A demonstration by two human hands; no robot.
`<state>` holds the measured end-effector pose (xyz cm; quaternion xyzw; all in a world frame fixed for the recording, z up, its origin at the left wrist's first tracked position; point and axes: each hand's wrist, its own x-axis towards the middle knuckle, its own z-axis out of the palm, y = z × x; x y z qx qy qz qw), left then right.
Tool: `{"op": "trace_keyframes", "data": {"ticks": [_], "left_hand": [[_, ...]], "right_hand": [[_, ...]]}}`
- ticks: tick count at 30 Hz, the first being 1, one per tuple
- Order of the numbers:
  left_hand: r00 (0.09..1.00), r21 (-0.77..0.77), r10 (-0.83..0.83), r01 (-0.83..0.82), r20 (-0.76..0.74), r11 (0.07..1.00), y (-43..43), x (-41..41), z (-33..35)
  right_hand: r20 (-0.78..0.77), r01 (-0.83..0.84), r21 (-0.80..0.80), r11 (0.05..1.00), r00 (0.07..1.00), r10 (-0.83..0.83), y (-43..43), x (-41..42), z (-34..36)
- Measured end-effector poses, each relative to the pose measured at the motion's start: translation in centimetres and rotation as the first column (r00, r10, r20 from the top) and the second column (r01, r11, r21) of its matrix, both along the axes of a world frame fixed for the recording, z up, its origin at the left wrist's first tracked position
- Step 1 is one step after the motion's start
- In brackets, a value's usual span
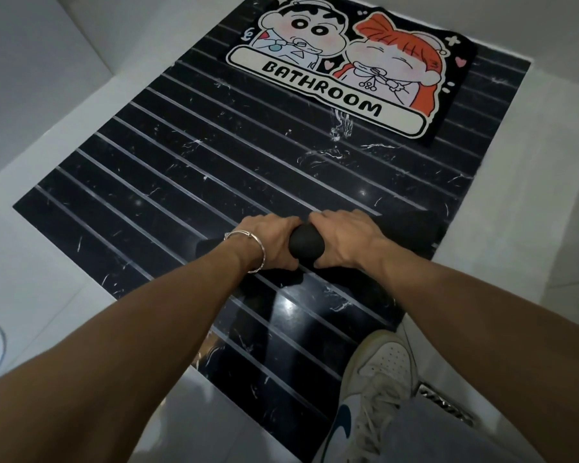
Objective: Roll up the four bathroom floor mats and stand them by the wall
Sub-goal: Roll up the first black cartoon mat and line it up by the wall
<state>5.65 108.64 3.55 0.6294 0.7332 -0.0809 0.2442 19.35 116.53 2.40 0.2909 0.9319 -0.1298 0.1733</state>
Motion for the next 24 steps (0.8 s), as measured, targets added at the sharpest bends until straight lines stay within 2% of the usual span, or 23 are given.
{"op": "trace_keyframes", "data": {"ticks": [3, 7, 11, 14, 20, 24], "left_hand": [[1.0, 0.016, -0.003, 0.003, 0.026, 1.0, -0.1, 0.4, -0.1], [0.999, -0.059, 0.014, -0.011, 0.05, 0.998, 0.3, 0.6, -0.4], [0.958, -0.201, 0.119, -0.066, 0.262, 0.977, 0.6, 0.5, 0.3], [0.944, -0.25, 0.138, -0.061, 0.3, 0.966, 0.4, 0.3, 0.0], [0.972, -0.117, 0.105, -0.081, 0.212, 0.99, 0.9, 0.3, -0.9], [0.959, -0.026, 0.177, -0.175, 0.222, 0.984, 3.6, 0.3, -0.6]], "right_hand": [[0.026, 0.004, 0.017, 1.0, 1.0, -0.004, 0.1, 0.2, -0.1], [0.054, -0.005, 0.013, 1.0, 0.999, 0.004, 0.5, 0.3, 0.0], [0.085, -0.058, 0.059, 0.997, 0.995, 0.053, 0.6, 0.7, -0.1], [0.074, -0.08, 0.07, 0.994, 0.994, 0.075, 0.4, 0.8, -0.4], [0.003, -0.038, 0.17, 0.985, 0.999, 0.038, 0.5, 0.5, 0.0], [-0.073, 0.133, 0.274, 0.953, 0.99, -0.117, 1.2, 0.6, 0.7]]}}
